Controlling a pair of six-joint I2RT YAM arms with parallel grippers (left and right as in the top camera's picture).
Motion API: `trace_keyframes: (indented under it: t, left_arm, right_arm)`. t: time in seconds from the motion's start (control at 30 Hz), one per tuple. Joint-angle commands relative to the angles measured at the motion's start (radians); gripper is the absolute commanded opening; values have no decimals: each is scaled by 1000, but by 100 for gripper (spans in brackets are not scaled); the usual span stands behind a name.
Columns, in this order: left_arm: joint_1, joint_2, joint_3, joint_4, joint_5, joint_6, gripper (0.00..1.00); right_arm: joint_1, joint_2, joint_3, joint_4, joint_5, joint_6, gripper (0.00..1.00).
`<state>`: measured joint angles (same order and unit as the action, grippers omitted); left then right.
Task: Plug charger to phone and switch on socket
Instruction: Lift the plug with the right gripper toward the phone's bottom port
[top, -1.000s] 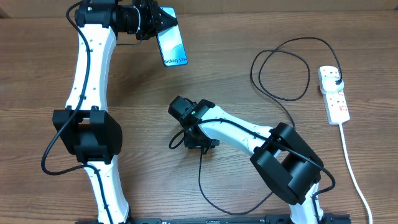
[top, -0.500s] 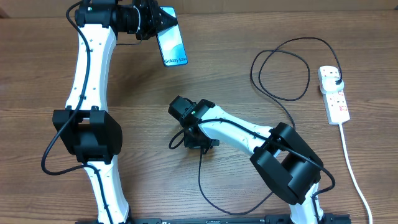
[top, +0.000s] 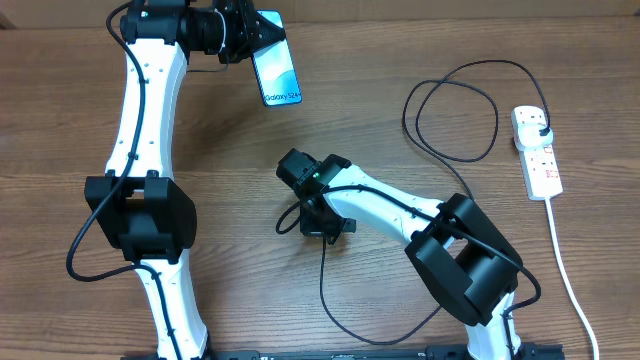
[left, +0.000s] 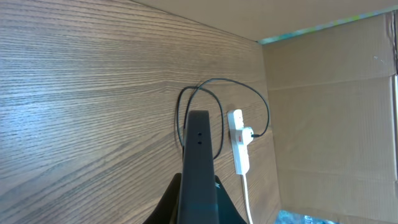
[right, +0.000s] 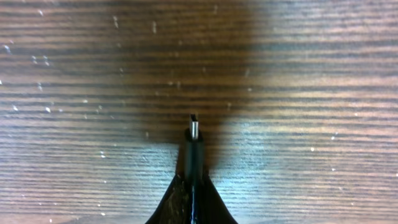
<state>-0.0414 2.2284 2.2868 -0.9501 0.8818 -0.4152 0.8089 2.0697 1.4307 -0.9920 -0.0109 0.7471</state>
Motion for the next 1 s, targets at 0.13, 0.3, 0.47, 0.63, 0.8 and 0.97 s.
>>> trace_keyframes:
  t: [0.13,0.3,0.47,0.63,0.8,0.97]
  left_arm:
    - [23,-31,20,37,93,-39,4]
    - [64,-31,20,61,169,-46,4]
    - [102,-31,20,84,256,-66,4]
    - [122,-31,20,103,352,-64,4]
    - [129,-31,20,132,452,-64,4]
    - [133,-31,20,207,569,-118,4]
  right_arm:
    - [-71,11,60,-16,-145,-55,4]
    - [-131,-14,71,3,-297,-137,4]
    - [-173,-48,76,72,-444,-234,4]
    - [-217,-74,75,222,-739,-338,4]
    - [-251,-75,75,416,-989,-336,4]
    - [-277,-75,75,653,-1180,-243,4]
